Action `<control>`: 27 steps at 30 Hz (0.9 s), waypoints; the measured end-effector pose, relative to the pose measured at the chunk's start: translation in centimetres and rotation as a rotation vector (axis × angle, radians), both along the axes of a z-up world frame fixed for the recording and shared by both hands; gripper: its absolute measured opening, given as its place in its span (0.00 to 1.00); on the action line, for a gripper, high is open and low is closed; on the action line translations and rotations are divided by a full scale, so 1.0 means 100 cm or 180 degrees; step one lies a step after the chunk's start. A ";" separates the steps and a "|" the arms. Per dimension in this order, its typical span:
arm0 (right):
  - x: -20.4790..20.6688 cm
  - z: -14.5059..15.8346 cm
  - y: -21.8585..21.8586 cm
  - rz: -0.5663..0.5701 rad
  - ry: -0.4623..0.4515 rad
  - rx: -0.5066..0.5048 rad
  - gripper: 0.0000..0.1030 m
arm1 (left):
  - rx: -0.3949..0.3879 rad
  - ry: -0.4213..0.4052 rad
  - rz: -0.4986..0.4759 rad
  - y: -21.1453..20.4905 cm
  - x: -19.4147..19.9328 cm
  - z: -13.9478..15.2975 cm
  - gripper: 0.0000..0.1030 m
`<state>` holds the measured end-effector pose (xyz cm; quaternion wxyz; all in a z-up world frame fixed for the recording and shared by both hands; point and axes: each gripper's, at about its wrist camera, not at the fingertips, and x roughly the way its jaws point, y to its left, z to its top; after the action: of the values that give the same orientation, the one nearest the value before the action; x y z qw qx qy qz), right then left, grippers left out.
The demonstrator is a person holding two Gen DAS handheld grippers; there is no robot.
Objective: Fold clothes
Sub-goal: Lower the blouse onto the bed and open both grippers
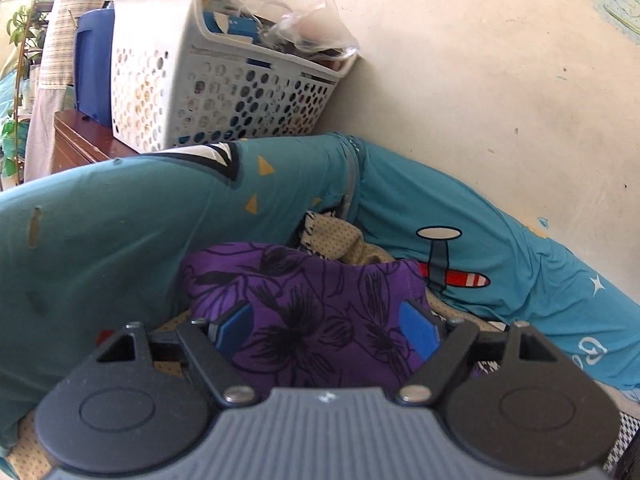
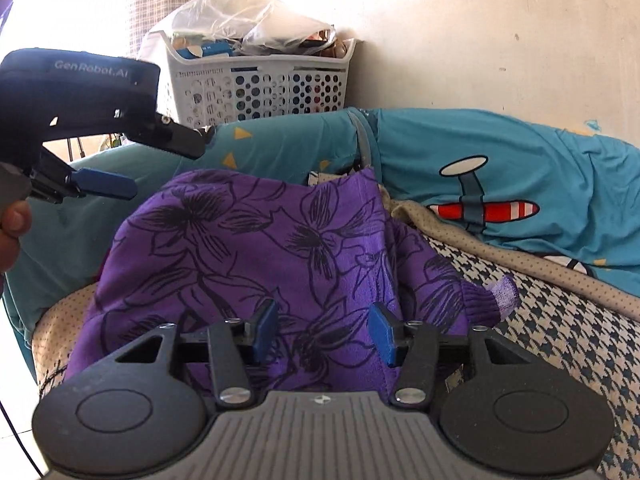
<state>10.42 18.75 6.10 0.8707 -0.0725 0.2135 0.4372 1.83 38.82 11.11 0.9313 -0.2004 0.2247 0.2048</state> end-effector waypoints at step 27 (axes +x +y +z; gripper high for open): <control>0.014 -0.006 -0.004 -0.0136 0.0158 -0.0001 0.50 | 0.0187 0.0505 0.0117 0.012 0.042 -0.055 0.86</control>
<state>11.84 18.38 5.54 0.8742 -0.0572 0.2366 0.4201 5.99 40.04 5.57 0.9122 -0.1602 0.2879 0.2436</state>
